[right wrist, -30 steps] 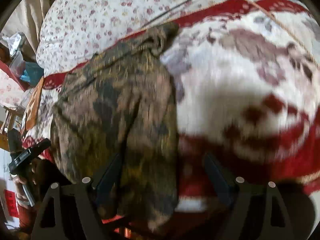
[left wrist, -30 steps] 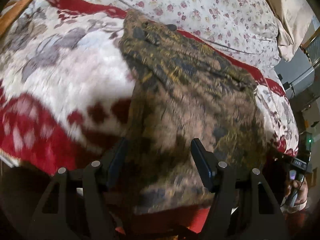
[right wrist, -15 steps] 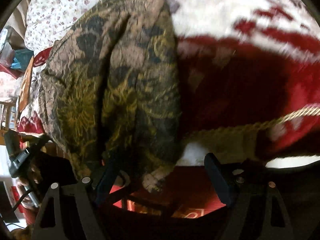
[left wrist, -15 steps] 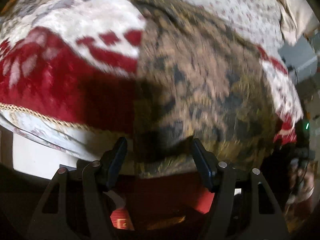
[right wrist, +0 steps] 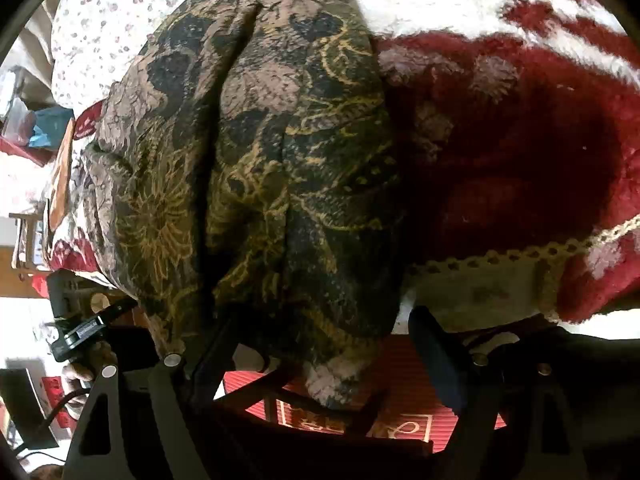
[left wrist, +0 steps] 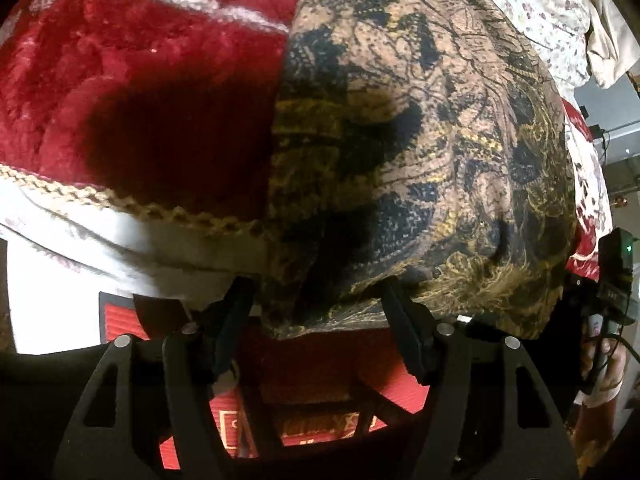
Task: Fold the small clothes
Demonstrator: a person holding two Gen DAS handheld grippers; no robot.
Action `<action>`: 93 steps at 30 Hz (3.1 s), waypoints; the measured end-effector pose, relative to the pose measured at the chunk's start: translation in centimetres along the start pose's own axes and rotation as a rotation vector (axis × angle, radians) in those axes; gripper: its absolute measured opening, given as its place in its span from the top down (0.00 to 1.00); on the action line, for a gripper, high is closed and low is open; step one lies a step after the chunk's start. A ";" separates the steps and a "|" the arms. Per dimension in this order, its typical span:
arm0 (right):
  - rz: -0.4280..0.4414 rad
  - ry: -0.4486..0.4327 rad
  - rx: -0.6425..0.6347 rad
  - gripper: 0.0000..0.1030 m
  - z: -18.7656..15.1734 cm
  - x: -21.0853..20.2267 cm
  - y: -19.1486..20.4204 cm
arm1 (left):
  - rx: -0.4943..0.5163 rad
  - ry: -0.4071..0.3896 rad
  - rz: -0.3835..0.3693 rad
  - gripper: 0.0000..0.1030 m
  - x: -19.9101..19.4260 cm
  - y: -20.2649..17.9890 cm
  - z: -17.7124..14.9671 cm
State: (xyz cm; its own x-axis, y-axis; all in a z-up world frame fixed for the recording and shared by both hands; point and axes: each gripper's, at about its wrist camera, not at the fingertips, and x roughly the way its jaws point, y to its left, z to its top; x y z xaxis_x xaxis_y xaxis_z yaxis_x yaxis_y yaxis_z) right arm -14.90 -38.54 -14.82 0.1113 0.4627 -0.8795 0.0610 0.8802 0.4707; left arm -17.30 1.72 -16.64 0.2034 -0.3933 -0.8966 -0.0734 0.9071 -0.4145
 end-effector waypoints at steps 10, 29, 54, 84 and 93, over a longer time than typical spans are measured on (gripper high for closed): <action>0.065 -0.065 -0.107 0.82 -0.9 -2.5 2.0 | 0.036 0.016 -0.082 0.95 -1.5 0.0 -0.8; 0.028 -0.139 -0.019 0.14 -1.1 -8.5 0.4 | 0.071 -0.193 -0.252 0.96 -11.4 -1.5 -0.9; 0.208 -0.270 -0.207 0.98 -4.9 -13.9 2.3 | 0.091 -0.351 -0.381 0.96 -18.4 -2.4 -3.9; 0.111 0.036 -0.159 0.66 1.5 -1.7 0.5 | -0.028 -0.106 -0.056 0.30 -4.0 1.5 1.5; 0.169 0.104 -0.137 0.66 2.4 -0.6 -0.4 | 0.024 -0.069 -0.080 0.25 -2.7 0.8 1.6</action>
State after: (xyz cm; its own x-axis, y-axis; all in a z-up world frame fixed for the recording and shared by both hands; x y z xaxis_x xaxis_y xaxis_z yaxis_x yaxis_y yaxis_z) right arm -12.64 -39.43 -14.34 0.0053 0.6067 -0.7949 -0.0854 0.7923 0.6042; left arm -16.30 3.72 -14.30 0.2744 -0.4545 -0.8474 -0.0306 0.8767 -0.4801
